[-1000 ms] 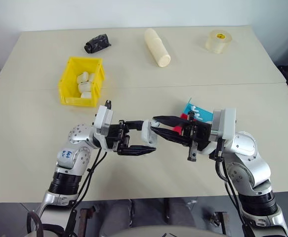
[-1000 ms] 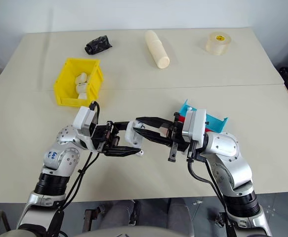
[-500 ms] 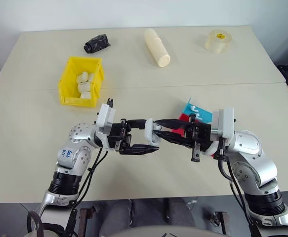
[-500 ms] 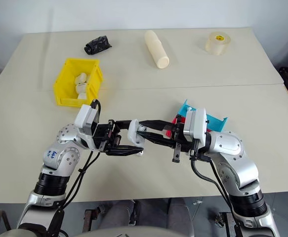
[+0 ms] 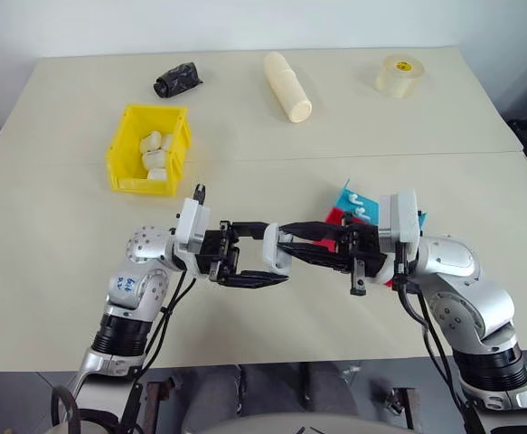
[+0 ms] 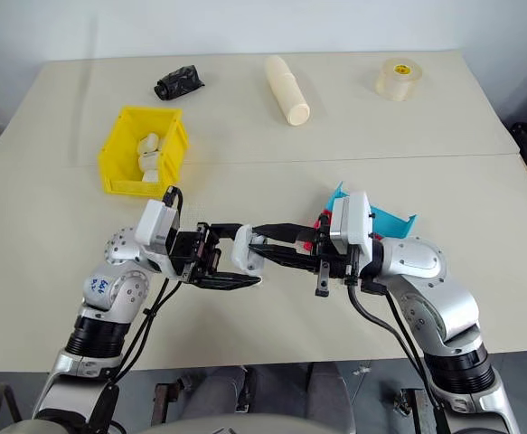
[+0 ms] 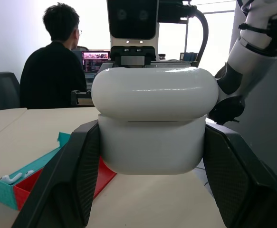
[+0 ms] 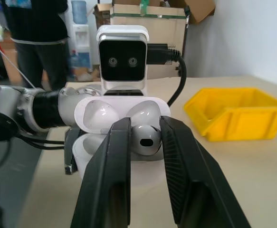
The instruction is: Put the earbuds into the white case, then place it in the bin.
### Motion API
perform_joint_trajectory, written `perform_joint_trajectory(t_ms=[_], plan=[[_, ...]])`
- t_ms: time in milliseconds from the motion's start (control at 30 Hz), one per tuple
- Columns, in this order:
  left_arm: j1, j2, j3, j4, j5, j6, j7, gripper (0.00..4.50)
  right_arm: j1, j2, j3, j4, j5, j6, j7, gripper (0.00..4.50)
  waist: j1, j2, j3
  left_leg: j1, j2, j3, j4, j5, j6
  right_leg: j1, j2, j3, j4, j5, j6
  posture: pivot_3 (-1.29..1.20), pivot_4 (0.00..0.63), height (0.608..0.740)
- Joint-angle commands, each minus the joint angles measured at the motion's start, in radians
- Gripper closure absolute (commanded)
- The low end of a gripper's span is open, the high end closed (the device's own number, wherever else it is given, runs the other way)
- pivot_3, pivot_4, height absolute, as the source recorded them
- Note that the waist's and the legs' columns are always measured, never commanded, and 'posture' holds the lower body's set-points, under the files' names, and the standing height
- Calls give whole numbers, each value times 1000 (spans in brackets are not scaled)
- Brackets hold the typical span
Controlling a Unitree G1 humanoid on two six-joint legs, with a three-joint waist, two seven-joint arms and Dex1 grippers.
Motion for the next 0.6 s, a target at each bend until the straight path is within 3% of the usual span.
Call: perform_joint_trajectory(t_ms=[33,267,600], plan=[[6,-11,-2,-10,-9,-35,-12,1702,-5,4,-16,-37,27,7,-6,2376,0,0,0,0,0,0,0,0,0,0,0,0,0,0,0,0,150,740],[29,-5,1,-14,-10,-38,-17,1702,-7,-5,-72,-41,62,1,-7,18,1,0,0,0,0,0,0,0,0,0,0,0,-1,0,0,0,150,740],[70,33,25,-4,4,-64,-9,1702,164,-106,-293,-26,64,-47,43,18,17,0,0,0,0,0,0,0,0,0,0,0,-1,0,0,0,150,740]])
